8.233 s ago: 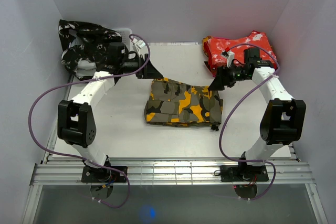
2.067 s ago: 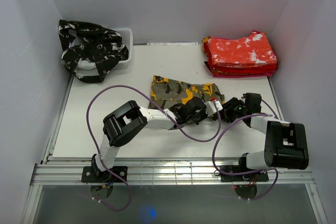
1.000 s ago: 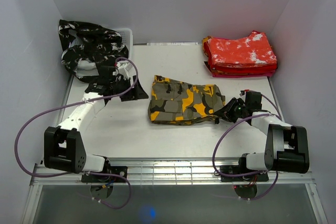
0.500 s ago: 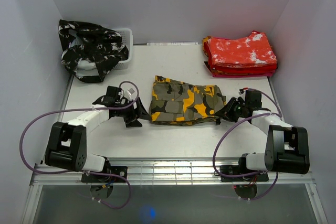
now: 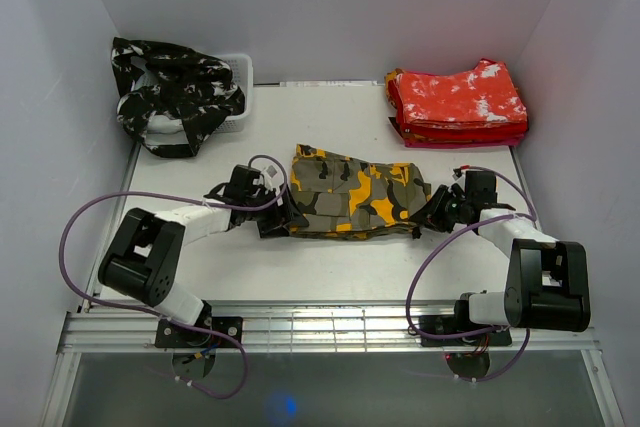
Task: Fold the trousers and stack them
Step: Neatly place the folded trousers to the corner
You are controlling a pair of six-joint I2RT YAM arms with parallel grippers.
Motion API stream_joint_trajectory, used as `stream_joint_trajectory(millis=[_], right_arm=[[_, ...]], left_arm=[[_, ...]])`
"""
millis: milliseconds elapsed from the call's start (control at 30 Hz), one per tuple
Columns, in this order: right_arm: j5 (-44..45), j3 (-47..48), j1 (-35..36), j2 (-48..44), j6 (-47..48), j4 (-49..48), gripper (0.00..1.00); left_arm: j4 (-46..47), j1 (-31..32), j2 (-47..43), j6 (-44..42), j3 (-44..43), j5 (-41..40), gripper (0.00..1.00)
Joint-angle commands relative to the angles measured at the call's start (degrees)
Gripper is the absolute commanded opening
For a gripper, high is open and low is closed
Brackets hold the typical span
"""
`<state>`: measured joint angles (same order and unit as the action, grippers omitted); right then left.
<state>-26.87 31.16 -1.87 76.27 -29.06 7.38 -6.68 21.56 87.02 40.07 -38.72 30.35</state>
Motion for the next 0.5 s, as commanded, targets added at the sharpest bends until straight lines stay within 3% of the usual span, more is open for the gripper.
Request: stream_joint_trajectory(millis=[0, 133, 300, 400, 467], right_arm=[[2.1, 2.6, 0.5, -0.6, 2.3, 1.4, 0.08], [2.2, 2.9, 1.2, -0.3, 2.8, 1.5, 0.08], [2.4, 2.1, 1.3, 0.0, 3.1, 1.2, 0.08], [2.6, 1.9, 1.3, 0.3, 3.2, 1.1, 0.08], [2.7, 2.1, 1.3, 0.4, 3.3, 1.1, 0.08]], left_arm=[[1.4, 1.7, 0.3, 1.5, -1.4, -6.3, 0.83], [1.7, 2.3, 1.9, 3.4, -1.1, -8.5, 0.80], [8.7, 3.0, 3.0, 7.4, 1.3, -5.2, 0.76], [11.9, 3.6, 3.9, 8.9, 2.2, -4.2, 0.70], [13.1, 3.6, 4.3, 9.5, 2.4, -3.8, 0.60]])
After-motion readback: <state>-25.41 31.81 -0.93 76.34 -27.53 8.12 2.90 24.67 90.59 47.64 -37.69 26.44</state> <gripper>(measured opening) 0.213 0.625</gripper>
